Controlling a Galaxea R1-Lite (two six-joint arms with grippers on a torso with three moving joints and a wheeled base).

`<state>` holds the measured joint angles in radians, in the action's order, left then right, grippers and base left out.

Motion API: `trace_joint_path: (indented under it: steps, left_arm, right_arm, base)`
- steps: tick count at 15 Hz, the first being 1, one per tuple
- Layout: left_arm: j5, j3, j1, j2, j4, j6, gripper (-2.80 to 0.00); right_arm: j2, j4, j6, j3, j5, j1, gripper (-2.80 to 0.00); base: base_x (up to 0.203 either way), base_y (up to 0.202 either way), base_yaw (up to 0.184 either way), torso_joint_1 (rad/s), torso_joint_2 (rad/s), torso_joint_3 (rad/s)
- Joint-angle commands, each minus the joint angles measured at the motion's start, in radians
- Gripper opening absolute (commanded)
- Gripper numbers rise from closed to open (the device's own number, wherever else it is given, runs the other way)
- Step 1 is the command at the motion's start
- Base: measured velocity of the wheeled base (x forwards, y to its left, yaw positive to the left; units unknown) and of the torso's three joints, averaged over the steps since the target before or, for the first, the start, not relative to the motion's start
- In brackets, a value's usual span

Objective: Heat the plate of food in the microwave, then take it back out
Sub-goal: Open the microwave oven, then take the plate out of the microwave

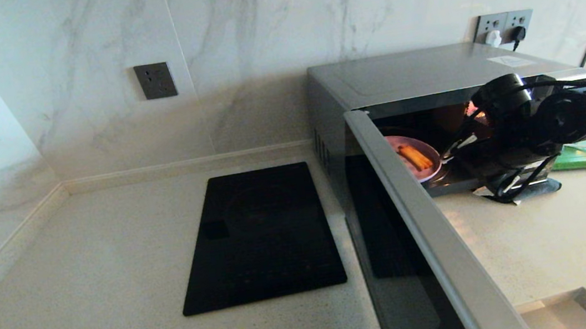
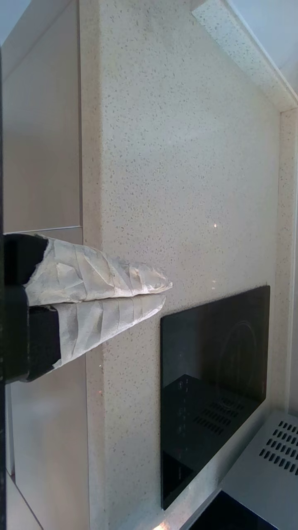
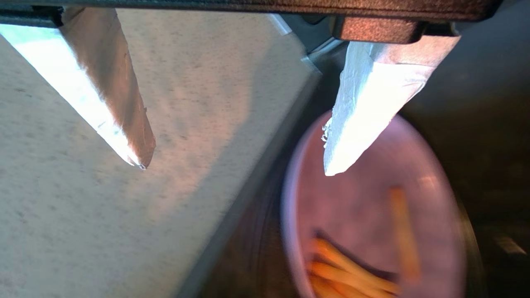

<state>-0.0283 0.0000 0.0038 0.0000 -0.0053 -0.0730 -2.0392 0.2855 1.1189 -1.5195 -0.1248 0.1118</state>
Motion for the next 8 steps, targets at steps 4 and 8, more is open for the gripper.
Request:
trace_joint_path:
  steps: [4,8]
  left_arm:
    - [-0.001,0.000,0.001,0.002,-0.001,-0.001,-2.80]
    - [-0.001,0.000,0.001,0.002,-0.001,-0.001,-2.80]
  right_arm:
    - [-0.045,-0.006,0.012,0.002,0.006,0.040,0.00]
    - [-0.077,-0.037,0.013,0.005,0.014,0.045,0.00]
  base:
    - [0.000,0.000,0.000,0.000,0.00,0.000]
    - [0.000,0.000,0.000,0.000,0.00,0.000]
